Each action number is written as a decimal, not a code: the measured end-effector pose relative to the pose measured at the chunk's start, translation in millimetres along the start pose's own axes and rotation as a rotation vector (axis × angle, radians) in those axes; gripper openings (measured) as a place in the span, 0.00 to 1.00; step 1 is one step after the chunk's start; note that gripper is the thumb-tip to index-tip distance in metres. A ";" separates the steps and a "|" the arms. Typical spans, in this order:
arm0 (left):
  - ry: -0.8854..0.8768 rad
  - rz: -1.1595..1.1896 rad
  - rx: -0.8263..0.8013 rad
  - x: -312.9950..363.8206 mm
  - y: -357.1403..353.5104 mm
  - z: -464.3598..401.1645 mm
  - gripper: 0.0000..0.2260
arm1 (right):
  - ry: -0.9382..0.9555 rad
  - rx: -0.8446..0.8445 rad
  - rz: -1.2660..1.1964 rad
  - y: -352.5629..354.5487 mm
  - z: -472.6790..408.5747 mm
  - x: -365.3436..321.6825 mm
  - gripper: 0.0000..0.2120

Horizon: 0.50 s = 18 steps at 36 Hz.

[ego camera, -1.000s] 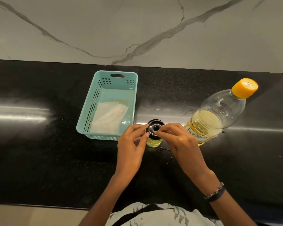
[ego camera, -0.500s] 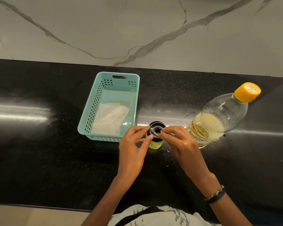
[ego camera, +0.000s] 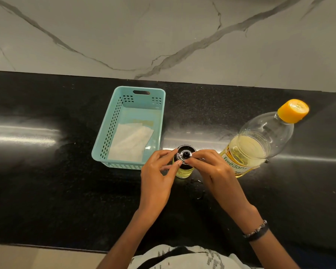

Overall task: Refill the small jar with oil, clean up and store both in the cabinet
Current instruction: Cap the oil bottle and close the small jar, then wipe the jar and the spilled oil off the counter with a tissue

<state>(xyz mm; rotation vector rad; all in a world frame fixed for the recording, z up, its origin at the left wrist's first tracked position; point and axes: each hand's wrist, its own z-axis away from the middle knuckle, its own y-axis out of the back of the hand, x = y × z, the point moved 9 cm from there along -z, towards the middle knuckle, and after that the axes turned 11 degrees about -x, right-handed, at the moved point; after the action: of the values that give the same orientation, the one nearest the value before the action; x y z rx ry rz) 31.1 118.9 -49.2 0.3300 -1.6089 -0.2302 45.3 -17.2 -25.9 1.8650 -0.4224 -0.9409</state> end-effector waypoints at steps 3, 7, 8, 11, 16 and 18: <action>0.001 0.009 0.004 -0.5 0.4 0.2 0.15 | -0.064 0.062 -0.112 8.3 0.7 7.6 0.12; 0.003 0.000 0.002 -0.8 0.2 0.1 0.16 | -0.206 0.177 -0.220 17.5 -1.2 22.1 0.11; 0.001 -0.005 0.000 -0.7 -0.1 -0.1 0.16 | -0.220 0.174 -0.220 16.7 -2.8 23.9 0.11; 0.002 -0.005 -0.004 -1.1 -0.8 -0.8 0.16 | -0.237 0.139 -0.203 10.9 -6.5 25.5 0.11; 0.016 -0.007 0.002 -3.4 -2.1 -1.4 0.16 | -0.253 0.125 -0.159 7.5 -7.3 26.7 0.11; 0.022 -0.009 0.004 -4.3 -2.2 -1.6 0.16 | -0.258 0.112 -0.153 6.0 -7.6 28.5 0.11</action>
<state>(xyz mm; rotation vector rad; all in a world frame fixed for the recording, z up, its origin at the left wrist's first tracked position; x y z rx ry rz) 33.1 118.4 -53.9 0.3422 -1.5867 -0.2294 70.0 -33.6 -30.9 1.9031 -0.5010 -1.2932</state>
